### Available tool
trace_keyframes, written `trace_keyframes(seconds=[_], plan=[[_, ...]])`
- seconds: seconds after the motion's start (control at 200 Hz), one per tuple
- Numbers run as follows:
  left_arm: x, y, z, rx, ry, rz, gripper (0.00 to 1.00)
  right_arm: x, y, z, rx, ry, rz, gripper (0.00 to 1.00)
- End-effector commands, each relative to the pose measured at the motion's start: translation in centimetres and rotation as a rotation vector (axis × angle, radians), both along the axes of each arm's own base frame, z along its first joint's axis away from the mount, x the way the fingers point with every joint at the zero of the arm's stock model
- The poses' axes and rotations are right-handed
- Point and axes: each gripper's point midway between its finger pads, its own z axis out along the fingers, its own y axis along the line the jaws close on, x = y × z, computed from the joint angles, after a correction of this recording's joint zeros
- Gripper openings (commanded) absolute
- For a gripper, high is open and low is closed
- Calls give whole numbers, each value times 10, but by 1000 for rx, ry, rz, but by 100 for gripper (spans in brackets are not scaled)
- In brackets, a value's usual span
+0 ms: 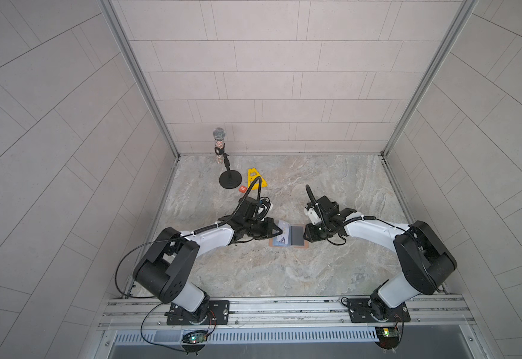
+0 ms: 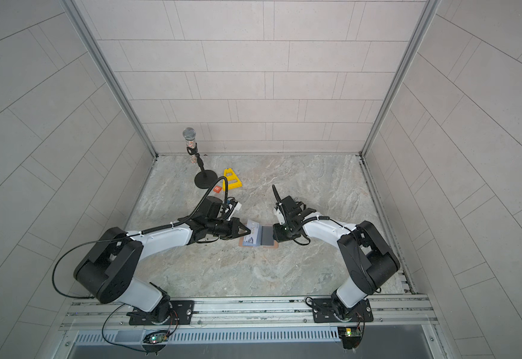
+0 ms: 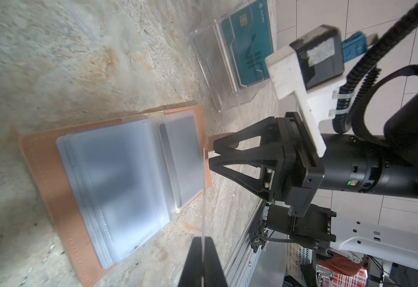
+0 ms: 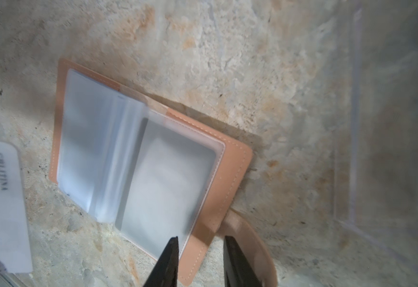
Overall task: Insert credit cards into a card holder
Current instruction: Insert the credit card into the card slot.
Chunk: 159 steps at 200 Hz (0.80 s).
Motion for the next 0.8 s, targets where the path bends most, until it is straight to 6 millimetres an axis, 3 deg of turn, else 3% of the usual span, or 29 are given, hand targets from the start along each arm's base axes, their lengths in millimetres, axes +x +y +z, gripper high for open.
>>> trace_keyframes(seconds=[0.0,0.39,0.791], plan=[[5,-4,-1,-29,-3,4,0,4,-4,-4,-32,-15,-18,30],[14,-8,-18,-28,32,31,0,1,-12,-21,-85,16,-23,19],[17,-13,-27,-55,48,40,0,-3,-14,-28,-103,29,-20,18]])
